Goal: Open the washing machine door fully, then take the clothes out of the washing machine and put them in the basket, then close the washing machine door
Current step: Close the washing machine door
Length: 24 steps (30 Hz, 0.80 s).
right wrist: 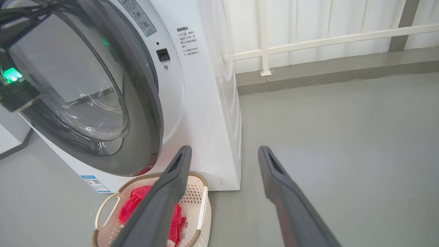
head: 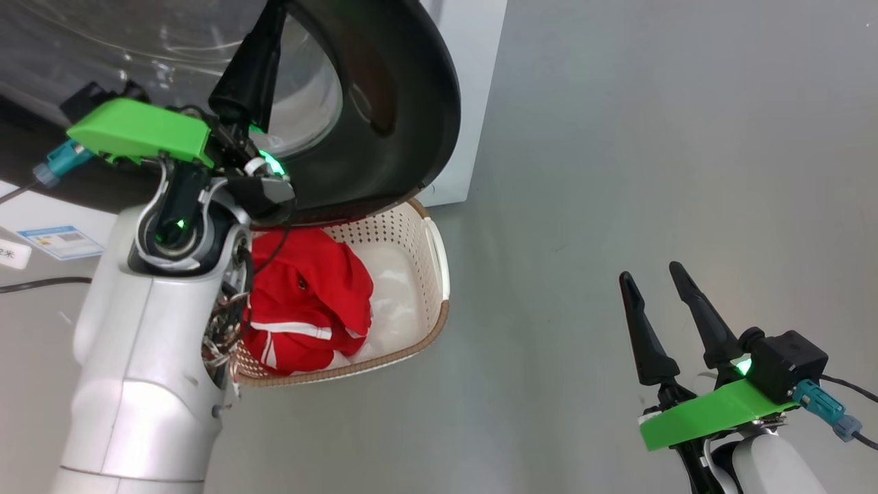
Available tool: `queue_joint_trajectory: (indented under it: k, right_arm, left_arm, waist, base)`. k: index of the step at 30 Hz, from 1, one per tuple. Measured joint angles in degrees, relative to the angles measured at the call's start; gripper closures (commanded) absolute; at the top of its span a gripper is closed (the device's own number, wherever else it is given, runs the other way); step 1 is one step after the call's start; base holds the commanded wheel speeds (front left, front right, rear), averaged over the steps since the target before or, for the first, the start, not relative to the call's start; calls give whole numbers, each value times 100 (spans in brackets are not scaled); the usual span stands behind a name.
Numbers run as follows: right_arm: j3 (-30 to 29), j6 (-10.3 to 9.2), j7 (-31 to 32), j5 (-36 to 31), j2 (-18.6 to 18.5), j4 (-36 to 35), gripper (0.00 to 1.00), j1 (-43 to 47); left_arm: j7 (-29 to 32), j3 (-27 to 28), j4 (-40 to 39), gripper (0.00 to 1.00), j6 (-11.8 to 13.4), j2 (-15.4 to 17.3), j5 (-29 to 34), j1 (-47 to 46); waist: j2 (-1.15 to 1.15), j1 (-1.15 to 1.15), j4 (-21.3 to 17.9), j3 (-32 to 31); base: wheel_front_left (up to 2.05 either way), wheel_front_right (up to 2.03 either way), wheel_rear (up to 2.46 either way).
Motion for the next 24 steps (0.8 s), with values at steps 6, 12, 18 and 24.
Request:
queue_joint_trajectory:
  k: [6, 12, 18, 24]
  right_arm:
    - [-60, 0, 0, 33, -2, 51, 0, -12]
    - [-157, 0, 0, 41, -8, 88, 0, -9]
    - [-319, 0, 0, 40, -13, 97, 0, 24]
    - [-460, 0, -1, 33, -15, 98, 0, 59]
  left_arm:
    - [-16, -172, -410, 100, -41, 124, 539, 318]
    - [-410, -584, -556, 0, -41, 575, 1511, 988]
    - [-1101, -1160, -801, 0, -41, 1040, 2799, 1330]
    - [-2109, -1621, -959, 0, -35, 1447, 4064, 1795]
  waist:
    - [0, 0, 64, -176]
    - [0, 0, 158, -427]
    - [0, 0, 340, -672]
    - [0, 0, 492, -942]
  base:
    - [0, 0, 0]
    - [0, 0, 0]
    - [0, 0, 0]
    - [0, 0, 0]
